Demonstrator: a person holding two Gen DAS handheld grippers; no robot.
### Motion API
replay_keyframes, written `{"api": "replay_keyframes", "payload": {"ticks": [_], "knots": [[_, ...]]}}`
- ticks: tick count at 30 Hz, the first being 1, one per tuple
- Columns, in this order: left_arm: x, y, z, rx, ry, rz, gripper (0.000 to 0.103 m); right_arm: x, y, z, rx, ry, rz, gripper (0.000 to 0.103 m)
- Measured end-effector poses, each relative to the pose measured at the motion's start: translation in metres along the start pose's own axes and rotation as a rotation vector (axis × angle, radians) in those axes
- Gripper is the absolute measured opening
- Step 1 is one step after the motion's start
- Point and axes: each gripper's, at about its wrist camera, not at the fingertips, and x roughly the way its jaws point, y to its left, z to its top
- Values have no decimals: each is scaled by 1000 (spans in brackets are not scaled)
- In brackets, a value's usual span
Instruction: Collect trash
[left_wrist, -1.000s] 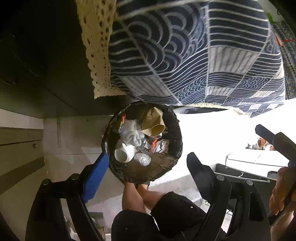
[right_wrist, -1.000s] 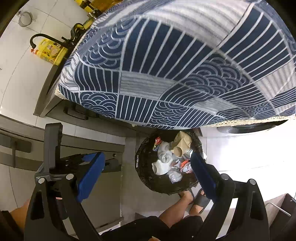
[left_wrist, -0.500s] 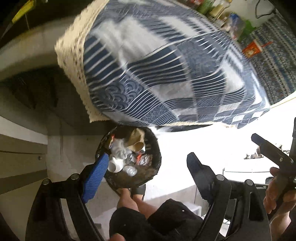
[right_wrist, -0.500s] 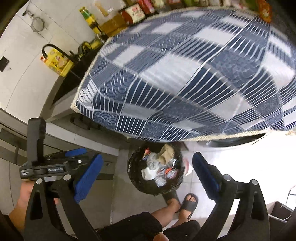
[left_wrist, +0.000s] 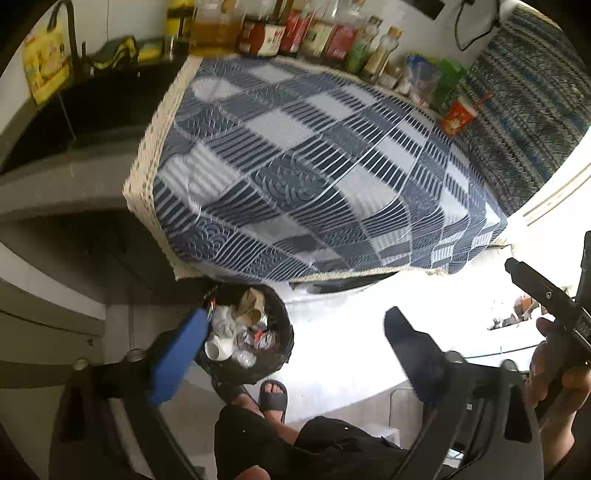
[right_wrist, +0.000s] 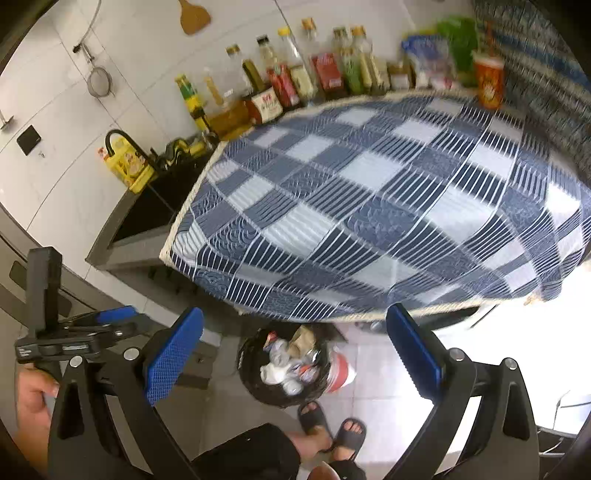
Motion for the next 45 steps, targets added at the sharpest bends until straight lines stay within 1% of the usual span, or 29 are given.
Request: {"api": "replay_keyframes", "payload": {"ticks": [8, 18, 23, 28, 35, 45], "knots": [[-44, -26, 3, 38, -99, 37, 96, -48, 8, 11, -41, -119, -14, 98], [-82, -37, -2, 60, -190, 62, 96, -79, 24, 15, -89, -173, -28, 98], [-93, -36, -4, 58, -208, 70, 96, -86, 30, 11, -103, -186, -33, 98], [-103, -36, -8, 66, -217, 80, 96, -86, 35, 9, -107, -177, -28, 98], [-108, -37, -10, 61, -223, 79, 96, -92, 41, 6, -104, -178, -24, 98], [-108, -42, -11, 82, -222, 106, 96, -95, 41, 3, -114, -185, -8, 98]]}}
